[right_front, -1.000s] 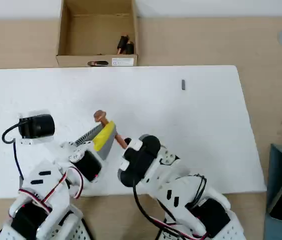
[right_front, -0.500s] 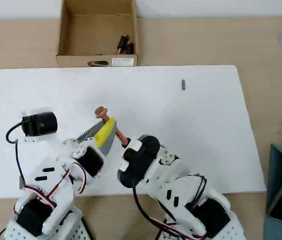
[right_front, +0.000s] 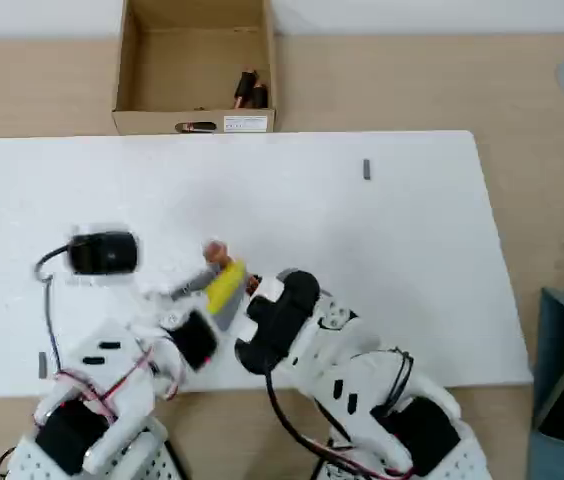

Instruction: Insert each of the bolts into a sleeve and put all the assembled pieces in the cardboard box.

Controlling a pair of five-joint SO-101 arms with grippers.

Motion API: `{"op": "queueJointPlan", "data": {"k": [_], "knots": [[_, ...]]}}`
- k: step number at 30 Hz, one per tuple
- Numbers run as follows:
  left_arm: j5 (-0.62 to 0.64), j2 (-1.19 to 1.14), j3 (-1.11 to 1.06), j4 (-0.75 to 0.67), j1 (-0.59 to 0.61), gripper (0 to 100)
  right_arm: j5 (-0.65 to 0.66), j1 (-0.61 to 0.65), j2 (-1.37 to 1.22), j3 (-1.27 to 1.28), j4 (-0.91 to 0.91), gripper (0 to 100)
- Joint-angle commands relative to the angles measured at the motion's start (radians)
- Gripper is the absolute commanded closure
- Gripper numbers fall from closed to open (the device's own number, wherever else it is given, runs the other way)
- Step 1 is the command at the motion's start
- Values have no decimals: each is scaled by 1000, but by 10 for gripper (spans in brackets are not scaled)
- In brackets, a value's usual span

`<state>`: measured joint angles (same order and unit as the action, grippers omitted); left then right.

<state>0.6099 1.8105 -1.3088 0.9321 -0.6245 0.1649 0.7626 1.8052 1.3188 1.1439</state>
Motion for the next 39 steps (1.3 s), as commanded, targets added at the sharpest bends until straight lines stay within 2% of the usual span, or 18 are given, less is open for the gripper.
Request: {"op": "queueJointPlan", "data": {"k": [1,7,10,16,18,26,32,34,37,38,39], "knots": [[-32,10,54,77,-43,998,5,8,119,-33,-31,989],[-57,10,21,115,-126,998,6,8,119,-33,-31,989],[-92,10,15,114,-124,989,6,8,119,-33,-31,989],[-150,4,14,124,-64,767,6,8,119,-33,-31,989],[-176,4,17,124,-38,751,6,8,119,-33,-31,989],[-219,5,77,124,58,750,6,8,119,-31,-31,989],[-219,5,207,184,68,758,3,7,119,-27,-31,989],[-235,10,245,209,68,812,2,5,119,-27,-31,989],[-295,10,281,218,120,967,0,4,119,-28,-31,989],[-322,10,282,216,155,1000,0,4,119,-28,-31,989],[-351,10,281,221,198,987,0,4,119,-28,-31,989]]}}
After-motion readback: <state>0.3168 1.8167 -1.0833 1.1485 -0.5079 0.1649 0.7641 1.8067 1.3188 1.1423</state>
